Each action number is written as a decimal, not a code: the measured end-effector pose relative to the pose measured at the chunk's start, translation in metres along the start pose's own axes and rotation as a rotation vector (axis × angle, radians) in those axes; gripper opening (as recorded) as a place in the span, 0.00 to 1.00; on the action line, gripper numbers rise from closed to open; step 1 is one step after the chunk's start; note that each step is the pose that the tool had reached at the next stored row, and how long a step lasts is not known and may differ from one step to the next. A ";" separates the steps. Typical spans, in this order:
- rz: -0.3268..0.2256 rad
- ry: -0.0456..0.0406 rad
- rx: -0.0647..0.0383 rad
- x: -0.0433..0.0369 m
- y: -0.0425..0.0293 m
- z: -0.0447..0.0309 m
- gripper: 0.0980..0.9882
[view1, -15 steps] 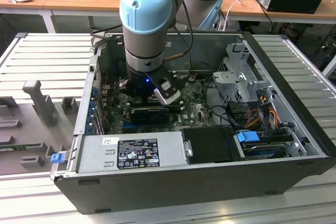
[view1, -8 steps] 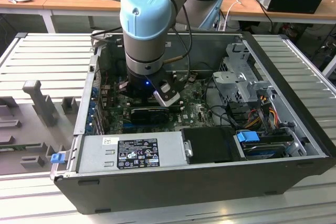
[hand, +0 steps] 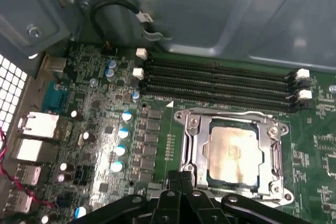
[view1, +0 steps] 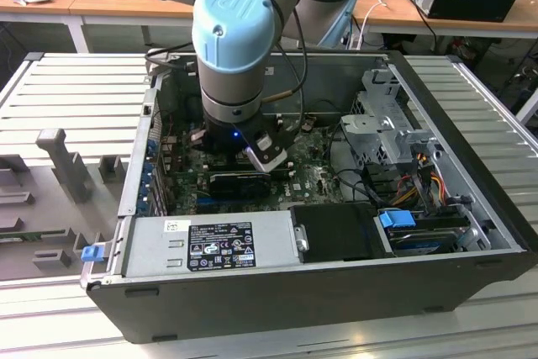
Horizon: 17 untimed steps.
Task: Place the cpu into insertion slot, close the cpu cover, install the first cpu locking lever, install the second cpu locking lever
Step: 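Install the second cpu locking lever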
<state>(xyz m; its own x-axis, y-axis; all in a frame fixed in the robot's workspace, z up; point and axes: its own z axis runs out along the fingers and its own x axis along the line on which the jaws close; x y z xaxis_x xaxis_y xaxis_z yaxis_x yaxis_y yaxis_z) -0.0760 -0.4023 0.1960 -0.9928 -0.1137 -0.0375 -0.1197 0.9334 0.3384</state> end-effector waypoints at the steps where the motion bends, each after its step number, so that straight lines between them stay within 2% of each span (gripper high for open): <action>1: 0.000 -0.0007 -0.006 0.0000 -0.0001 0.0004 0.01; 3: 0.000 -0.0019 -0.017 0.0004 -0.0002 0.0008 0.01; 4: -0.001 -0.0031 -0.026 0.0007 -0.0006 0.0021 0.01; 8: -0.001 -0.0029 -0.027 0.0007 -0.0003 0.0009 0.01; 17: -0.001 -0.0030 -0.027 -0.0003 0.0096 -0.0265 0.01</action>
<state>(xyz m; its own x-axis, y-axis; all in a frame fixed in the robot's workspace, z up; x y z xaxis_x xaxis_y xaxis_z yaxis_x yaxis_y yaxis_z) -0.0768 -0.4022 0.2242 -0.9927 -0.1136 -0.0406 -0.1206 0.9236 0.3640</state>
